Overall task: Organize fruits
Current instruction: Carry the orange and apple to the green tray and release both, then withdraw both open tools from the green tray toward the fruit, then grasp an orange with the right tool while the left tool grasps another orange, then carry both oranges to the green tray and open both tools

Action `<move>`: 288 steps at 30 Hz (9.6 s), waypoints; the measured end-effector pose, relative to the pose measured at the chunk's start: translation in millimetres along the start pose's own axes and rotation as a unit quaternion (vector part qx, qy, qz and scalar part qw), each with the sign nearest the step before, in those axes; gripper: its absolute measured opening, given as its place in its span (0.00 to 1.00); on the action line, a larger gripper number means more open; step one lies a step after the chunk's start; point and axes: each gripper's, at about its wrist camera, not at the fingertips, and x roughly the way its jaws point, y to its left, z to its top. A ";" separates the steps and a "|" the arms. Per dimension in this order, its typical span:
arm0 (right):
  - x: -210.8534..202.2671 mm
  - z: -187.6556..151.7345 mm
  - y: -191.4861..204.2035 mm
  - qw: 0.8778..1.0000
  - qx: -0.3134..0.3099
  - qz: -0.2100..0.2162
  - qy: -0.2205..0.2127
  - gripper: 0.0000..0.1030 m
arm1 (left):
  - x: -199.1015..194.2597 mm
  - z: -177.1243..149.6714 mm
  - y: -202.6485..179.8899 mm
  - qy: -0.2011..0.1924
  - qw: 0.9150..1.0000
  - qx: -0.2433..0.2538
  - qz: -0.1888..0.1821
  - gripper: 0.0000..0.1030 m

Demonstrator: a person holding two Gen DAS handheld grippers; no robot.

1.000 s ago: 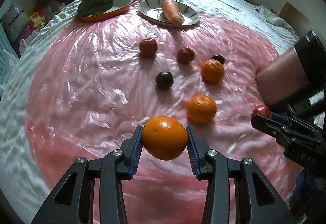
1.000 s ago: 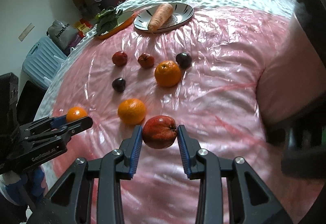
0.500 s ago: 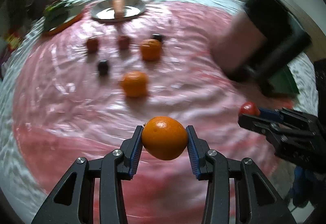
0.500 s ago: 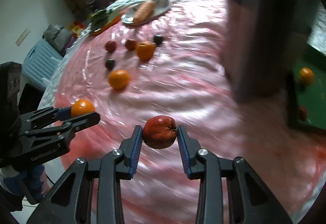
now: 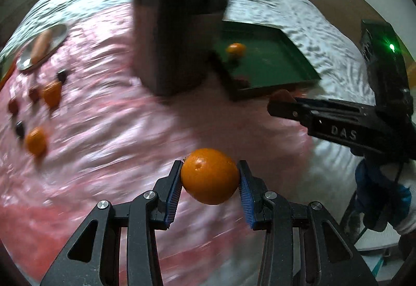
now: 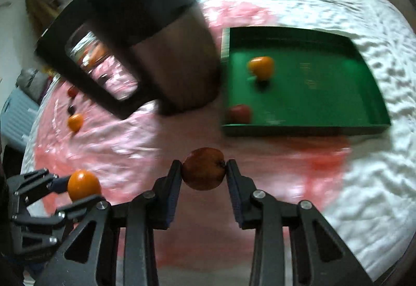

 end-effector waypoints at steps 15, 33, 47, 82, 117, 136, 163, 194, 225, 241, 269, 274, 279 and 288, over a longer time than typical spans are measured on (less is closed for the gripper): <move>0.2 44.5 -142.7 0.997 0.039 -0.047 -0.049 0.45 | 83.6 92.9 -80.7 -0.032 0.999 0.011 -0.003 0.35; 34.3 51.3 -228.0 0.992 0.063 -0.104 -0.035 0.46 | 175.0 131.9 -88.2 0.005 0.999 0.022 0.039 0.35; 38.6 54.8 -233.8 0.989 0.059 -0.132 -0.019 0.47 | 183.9 133.3 -93.4 0.024 0.998 0.037 0.042 0.35; -13.1 47.1 -175.0 0.989 0.038 -0.132 -0.060 1.00 | 113.0 93.5 -121.1 -0.037 0.995 0.091 0.028 0.39; 2.4 -14.3 25.8 0.998 -0.026 -0.054 -0.004 1.00 | -3.6 -1.8 37.0 -0.050 0.991 0.018 0.123 0.46; 37.2 -19.2 146.1 0.991 -0.123 0.044 0.030 1.00 | -43.7 -31.5 158.3 -0.064 0.975 -0.091 0.190 0.46; 126.7 81.7 236.7 0.987 -0.128 0.097 0.001 1.00 | 5.8 -14.4 250.4 -0.048 0.974 -0.170 0.141 0.46; 219.5 116.4 287.7 0.981 -0.164 0.088 0.060 0.71 | 17.8 -14.6 258.1 -0.048 0.978 -0.158 0.127 0.39; 192.3 115.9 261.1 0.983 -0.118 0.131 0.042 0.69 | -5.5 -21.6 268.6 -0.072 0.970 -0.216 0.079 0.38; 162.9 89.6 249.9 0.984 -0.124 0.122 0.041 0.69 | -20.6 -26.0 262.9 -0.080 0.970 -0.212 0.092 0.38; 93.8 19.8 224.3 0.980 -0.143 0.123 0.057 0.69 | -40.6 -49.6 207.3 -0.053 0.980 -0.153 0.112 0.38; 80.4 5.6 204.5 0.982 -0.135 0.116 0.063 0.69 | -34.9 -49.7 181.3 -0.038 0.986 -0.123 0.107 0.38; 67.2 -4.0 175.1 0.986 -0.117 0.103 0.064 0.69 | -27.5 -46.6 155.1 -0.026 0.990 -0.105 0.093 0.38; 42.3 -8.3 111.5 0.993 -0.076 0.068 0.054 0.69 | -9.7 -31.7 95.6 -0.011 0.997 -0.053 0.060 0.38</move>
